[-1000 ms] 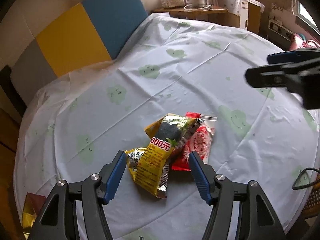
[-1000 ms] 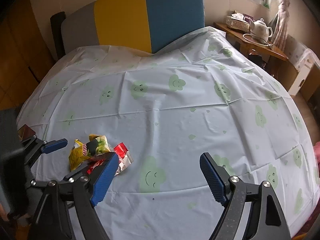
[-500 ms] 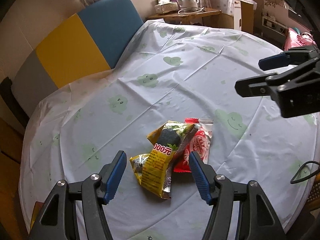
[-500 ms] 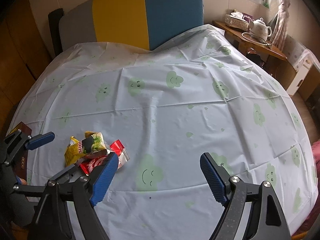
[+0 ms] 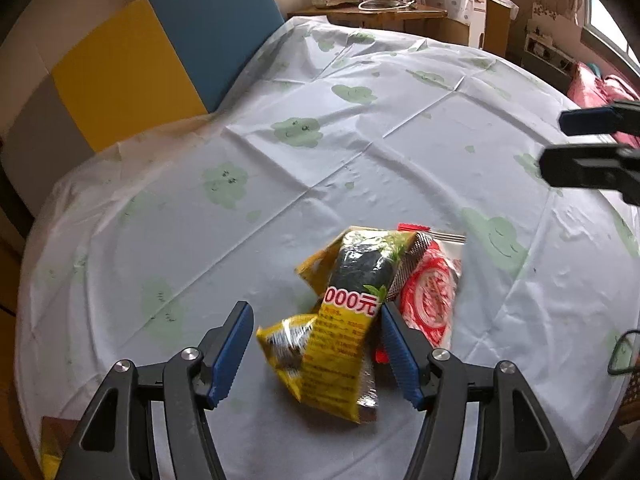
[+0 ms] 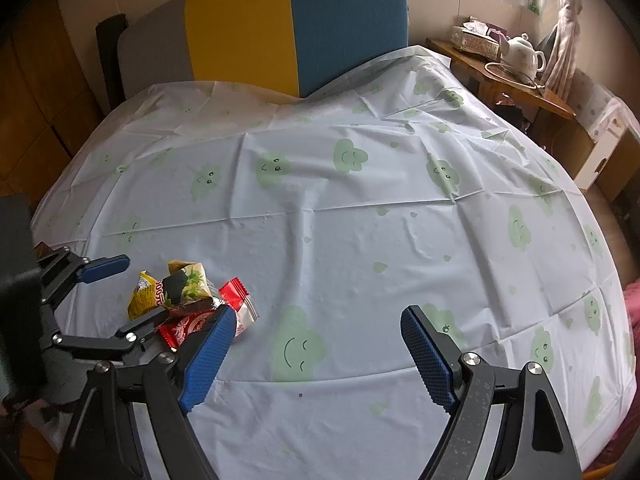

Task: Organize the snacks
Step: 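Grasp the yellow chip bag with the left gripper and lift it, then hold the chip bag with left while right grasps the red-white chocolate wrapper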

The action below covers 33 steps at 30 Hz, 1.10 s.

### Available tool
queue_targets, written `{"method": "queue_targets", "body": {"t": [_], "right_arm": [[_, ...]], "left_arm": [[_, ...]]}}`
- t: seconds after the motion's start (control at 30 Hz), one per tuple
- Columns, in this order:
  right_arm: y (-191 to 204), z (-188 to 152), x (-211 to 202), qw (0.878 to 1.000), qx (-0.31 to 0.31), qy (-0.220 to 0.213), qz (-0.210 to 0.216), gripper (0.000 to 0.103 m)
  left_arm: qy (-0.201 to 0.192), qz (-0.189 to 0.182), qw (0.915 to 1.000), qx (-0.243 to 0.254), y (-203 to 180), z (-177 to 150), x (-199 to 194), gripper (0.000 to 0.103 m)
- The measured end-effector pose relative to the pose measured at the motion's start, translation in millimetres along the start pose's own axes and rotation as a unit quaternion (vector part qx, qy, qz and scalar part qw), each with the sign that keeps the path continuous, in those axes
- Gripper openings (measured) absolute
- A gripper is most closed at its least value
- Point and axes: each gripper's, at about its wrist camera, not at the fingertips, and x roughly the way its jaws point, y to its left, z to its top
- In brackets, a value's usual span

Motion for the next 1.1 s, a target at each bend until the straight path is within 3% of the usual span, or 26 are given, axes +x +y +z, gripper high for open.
{"method": "queue_targets", "body": {"t": [0.07,0.13,0.3,0.43,0.57,0.7,0.83,1.1], "right_arm": [[0.2,0.1,1.1,1.0,0.0,0.001,-0.001,0.085],[-0.1,0.1,1.2,1.0,0.0,0.001,-0.001,0.085],[-1.9,0.6,1.7,1.0,0.003,0.002,-0.002,0.085],[-1.9,0.2,2.3,1.0,0.0,0.003,-0.005,0.085],[-0.2,-1.5,6.7,1.0,-0.008,0.012,-0.011,0.085],[2.0,-4.7,10.5,0.999,-0.02,0.019,-0.02,0.085],[3.5,-7.4,13.5,0.999,-0.029,0.024,-0.032,0.085],[4.2,-10.9,17.7,0.998,-0.031,0.028,-0.053,0.085]], "left_arm": [[0.008,-0.009,0.9999,-0.011,1.2,1.0,10.2,0.066],[0.019,-0.021,0.9991,-0.033,3.3,-1.9,18.8,0.059],[0.014,-0.047,0.9937,-0.101,13.5,-18.4,9.1,0.054],[0.02,-0.026,0.986,-0.164,16.8,-47.9,-8.8,0.054],[0.025,0.023,0.9778,-0.207,13.8,-82.7,-30.6,0.054],[0.013,0.059,0.9735,-0.221,2.9,-113.8,-47.3,0.055],[-0.029,0.078,0.9704,-0.227,-6.3,-139.6,-57.6,0.057],[-0.079,0.088,0.9665,-0.228,-12.5,-151.4,-58.1,0.058]]}}
